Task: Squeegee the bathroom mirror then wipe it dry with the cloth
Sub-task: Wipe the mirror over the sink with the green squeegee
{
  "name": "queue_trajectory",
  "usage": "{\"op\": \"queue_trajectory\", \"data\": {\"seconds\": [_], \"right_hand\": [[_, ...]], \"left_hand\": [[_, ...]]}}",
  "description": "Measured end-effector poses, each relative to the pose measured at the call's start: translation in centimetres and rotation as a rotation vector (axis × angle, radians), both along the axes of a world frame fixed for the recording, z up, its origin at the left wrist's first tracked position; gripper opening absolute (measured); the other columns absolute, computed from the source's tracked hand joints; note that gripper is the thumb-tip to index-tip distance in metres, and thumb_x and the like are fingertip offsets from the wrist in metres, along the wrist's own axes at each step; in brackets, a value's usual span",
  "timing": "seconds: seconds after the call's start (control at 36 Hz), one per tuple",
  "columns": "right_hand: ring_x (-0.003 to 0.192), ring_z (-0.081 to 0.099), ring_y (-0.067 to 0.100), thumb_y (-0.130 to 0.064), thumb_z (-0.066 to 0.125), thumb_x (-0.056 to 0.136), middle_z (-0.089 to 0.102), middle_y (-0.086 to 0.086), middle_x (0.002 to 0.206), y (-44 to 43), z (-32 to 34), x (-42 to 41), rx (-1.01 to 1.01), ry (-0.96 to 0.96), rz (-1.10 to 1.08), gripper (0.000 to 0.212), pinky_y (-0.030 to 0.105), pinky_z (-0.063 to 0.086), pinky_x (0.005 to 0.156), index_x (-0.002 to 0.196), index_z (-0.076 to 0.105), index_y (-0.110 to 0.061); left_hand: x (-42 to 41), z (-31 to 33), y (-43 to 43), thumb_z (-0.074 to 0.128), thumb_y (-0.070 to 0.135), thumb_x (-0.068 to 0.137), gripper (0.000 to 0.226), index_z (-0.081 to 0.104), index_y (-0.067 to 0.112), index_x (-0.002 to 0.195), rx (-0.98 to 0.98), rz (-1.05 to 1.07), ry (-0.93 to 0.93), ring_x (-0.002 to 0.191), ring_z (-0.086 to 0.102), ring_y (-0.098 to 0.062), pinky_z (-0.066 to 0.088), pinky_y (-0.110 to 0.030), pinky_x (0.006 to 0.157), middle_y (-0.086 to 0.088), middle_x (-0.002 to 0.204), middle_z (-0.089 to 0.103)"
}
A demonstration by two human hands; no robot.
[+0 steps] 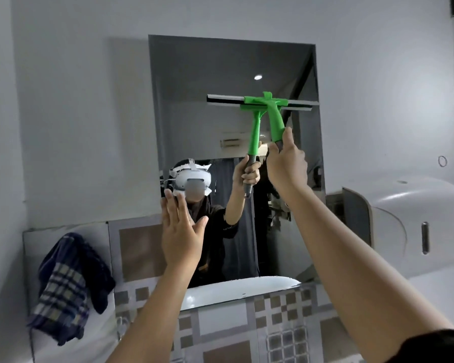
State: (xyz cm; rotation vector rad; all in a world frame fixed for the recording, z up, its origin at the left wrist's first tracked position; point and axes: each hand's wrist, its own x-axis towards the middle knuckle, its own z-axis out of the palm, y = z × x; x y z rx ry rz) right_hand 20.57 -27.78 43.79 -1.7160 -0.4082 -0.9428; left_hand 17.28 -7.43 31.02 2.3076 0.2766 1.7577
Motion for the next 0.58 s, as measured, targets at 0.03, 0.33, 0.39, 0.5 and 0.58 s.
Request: {"op": "queue_trajectory", "data": {"seconds": [0.03,0.33,0.39,0.5,0.58], "right_hand": [[0.080,0.052,0.027,-0.029,0.035,0.097,0.060,0.008,0.105,0.4,-0.1,-0.2,0.015,0.004,0.011,0.046,0.033,0.036,0.065,0.141,0.024,-0.024],[0.071,0.055,0.014,-0.025,0.037,0.097,0.060,-0.001,0.090,4.4,-2.0,-2.6,0.163,0.042,0.134,0.050,0.027,0.039,0.055,0.145,0.021,-0.026],[0.064,0.050,0.008,-0.026,0.036,0.098,0.056,-0.006,0.078,5.1,-2.7,-3.1,0.146,0.046,0.127,0.052,0.026,0.036,0.052,0.146,0.018,-0.027],[0.084,0.058,0.025,-0.026,0.037,0.097,0.062,0.007,0.092,6.4,-3.4,-4.1,0.123,0.039,0.109,0.050,0.037,0.046,0.067,0.144,0.021,-0.025],[0.083,0.056,0.025,-0.026,0.037,0.097,0.063,0.010,0.096,7.1,-3.8,-4.9,0.100,0.040,0.111,0.051,0.037,0.046,0.068,0.145,0.020,-0.025]], "left_hand": [[0.0,-0.1,0.0,0.062,0.036,0.086,0.082,0.013,0.007,0.146,0.004,-0.001,-0.001,0.142,0.005,-0.027,0.015,-0.033,0.110,-0.015,0.155,0.008],[0.1,-0.2,0.1,0.062,0.033,0.087,0.077,0.020,0.005,0.145,-0.009,-0.031,0.007,0.142,0.008,-0.029,0.033,-0.042,0.107,-0.014,0.155,0.006],[-0.1,-0.2,0.2,0.062,0.033,0.087,0.080,0.015,0.007,0.146,-0.007,-0.045,0.015,0.143,0.007,-0.029,0.029,-0.039,0.109,-0.012,0.155,0.003],[-0.4,-0.3,0.4,0.065,0.030,0.085,0.084,0.012,0.006,0.147,0.006,-0.063,0.027,0.143,0.005,-0.028,0.012,-0.034,0.112,-0.011,0.154,0.000],[-0.6,-0.5,0.5,0.065,0.029,0.085,0.085,0.012,0.006,0.147,0.013,-0.069,0.057,0.142,-0.001,-0.025,0.008,-0.035,0.114,-0.010,0.154,-0.003]]}}
